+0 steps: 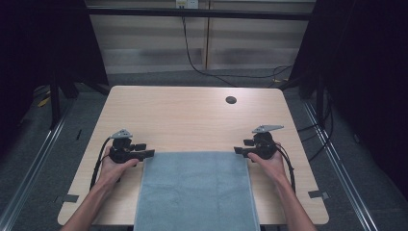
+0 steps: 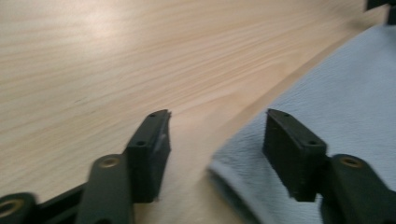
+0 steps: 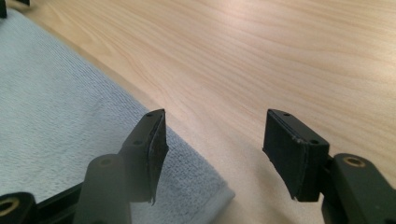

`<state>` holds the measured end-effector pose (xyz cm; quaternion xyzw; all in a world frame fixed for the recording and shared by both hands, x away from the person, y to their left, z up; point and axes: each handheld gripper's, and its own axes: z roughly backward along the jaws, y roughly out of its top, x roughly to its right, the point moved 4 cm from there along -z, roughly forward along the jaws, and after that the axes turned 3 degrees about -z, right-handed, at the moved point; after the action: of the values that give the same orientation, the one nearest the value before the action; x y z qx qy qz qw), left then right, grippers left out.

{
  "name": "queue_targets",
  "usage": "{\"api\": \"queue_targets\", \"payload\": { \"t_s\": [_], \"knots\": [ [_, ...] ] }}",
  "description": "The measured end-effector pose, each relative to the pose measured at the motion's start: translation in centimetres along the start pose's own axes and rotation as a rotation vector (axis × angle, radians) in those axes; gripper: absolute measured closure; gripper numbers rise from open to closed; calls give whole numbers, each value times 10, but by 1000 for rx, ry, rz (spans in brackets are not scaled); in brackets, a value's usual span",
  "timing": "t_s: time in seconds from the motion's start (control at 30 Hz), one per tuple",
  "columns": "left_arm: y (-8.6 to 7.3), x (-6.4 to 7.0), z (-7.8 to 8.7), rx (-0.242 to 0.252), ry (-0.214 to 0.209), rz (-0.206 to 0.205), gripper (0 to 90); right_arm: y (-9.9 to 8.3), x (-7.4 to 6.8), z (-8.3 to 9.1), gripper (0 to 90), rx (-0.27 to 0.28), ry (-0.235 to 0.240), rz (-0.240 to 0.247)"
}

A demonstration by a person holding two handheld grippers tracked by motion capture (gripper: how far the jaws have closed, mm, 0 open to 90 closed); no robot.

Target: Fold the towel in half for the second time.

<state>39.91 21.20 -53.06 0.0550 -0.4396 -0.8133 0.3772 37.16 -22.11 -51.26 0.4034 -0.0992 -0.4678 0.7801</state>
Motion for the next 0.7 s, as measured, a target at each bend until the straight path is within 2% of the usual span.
{"api": "queue_targets", "payload": {
  "t_s": [0.03,0.1,0.13,0.27,0.3,0.33,0.37,0.43,0.53,0.63,0.7],
  "knots": [
    [1,-1,-2,0,-11,2,371,0,0,-3,391,-16,-7,7],
    [1,-1,-3,14,-25,9,379,0,1,-7,392,-16,7,5],
    [0,1,-4,3,-38,10,378,0,1,-8,394,-13,17,-5],
    [-2,3,-3,-21,-43,-26,426,-6,3,-15,416,-44,29,-17],
    [-3,4,-4,-19,-50,-32,455,-7,3,-15,443,-46,37,-23],
    [-4,7,-4,-19,-67,-42,525,-8,2,-16,464,-43,51,-25],
    [-4,8,-5,-21,-64,-51,552,-10,2,-17,468,-50,52,-24],
    [-5,11,-5,-37,-79,-74,654,-12,1,-17,532,-45,66,-26],
    [-6,13,-6,-46,-103,-81,765,-12,0,-16,597,-54,85,-30],
    [-7,13,-4,-44,-113,-80,817,-14,-1,-14,559,-66,105,-31],
    [-7,12,-4,-44,-119,-70,830,-16,-1,-11,565,-75,108,-31]
  ]
}}
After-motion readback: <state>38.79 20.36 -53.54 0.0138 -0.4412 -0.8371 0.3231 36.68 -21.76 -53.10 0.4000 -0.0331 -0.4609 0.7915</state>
